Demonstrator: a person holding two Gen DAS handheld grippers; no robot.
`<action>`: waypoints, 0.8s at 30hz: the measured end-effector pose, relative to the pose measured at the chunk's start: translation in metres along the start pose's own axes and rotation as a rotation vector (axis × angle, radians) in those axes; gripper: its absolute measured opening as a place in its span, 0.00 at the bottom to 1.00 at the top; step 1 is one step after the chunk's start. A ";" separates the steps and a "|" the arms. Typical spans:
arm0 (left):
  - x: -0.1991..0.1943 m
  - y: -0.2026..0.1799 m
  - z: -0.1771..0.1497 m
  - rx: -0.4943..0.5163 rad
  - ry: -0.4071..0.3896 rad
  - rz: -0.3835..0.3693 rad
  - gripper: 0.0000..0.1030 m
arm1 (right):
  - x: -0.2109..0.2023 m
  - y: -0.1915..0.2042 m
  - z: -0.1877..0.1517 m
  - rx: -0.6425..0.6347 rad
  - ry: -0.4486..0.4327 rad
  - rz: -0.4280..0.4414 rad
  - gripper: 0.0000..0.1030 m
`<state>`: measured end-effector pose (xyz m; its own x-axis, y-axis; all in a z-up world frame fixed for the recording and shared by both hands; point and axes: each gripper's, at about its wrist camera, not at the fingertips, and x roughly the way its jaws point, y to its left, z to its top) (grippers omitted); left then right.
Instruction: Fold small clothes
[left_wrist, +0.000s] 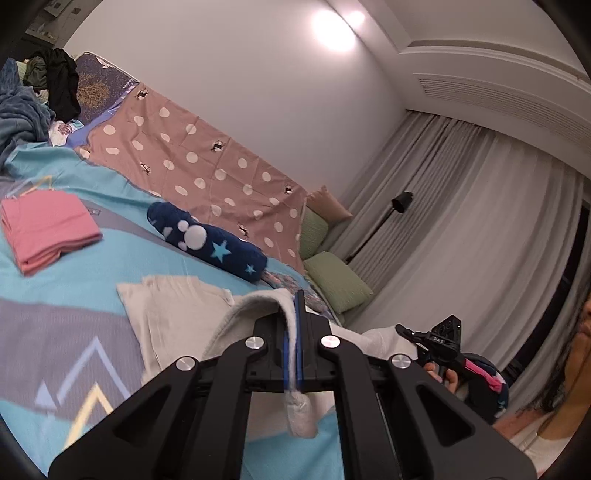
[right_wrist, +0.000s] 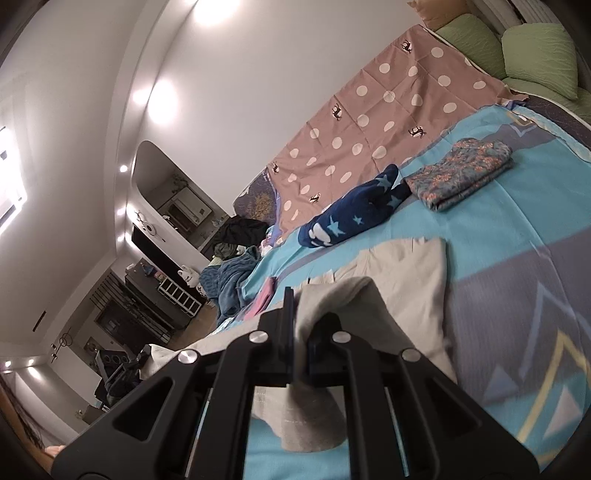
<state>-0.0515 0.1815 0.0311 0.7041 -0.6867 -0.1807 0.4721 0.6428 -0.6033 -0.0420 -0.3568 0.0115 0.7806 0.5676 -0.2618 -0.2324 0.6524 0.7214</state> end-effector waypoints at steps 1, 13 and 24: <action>0.010 0.005 0.008 -0.005 0.005 0.009 0.02 | 0.011 -0.003 0.009 0.004 0.006 -0.005 0.07; 0.170 0.158 0.026 -0.222 0.242 0.324 0.32 | 0.174 -0.107 0.043 0.136 0.217 -0.317 0.41; 0.169 0.137 0.008 -0.010 0.352 0.409 0.47 | 0.175 -0.092 0.028 -0.044 0.302 -0.343 0.40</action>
<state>0.1365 0.1568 -0.0757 0.6083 -0.4539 -0.6511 0.1902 0.8798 -0.4357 0.1323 -0.3316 -0.0821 0.6137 0.4320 -0.6609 -0.0194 0.8450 0.5344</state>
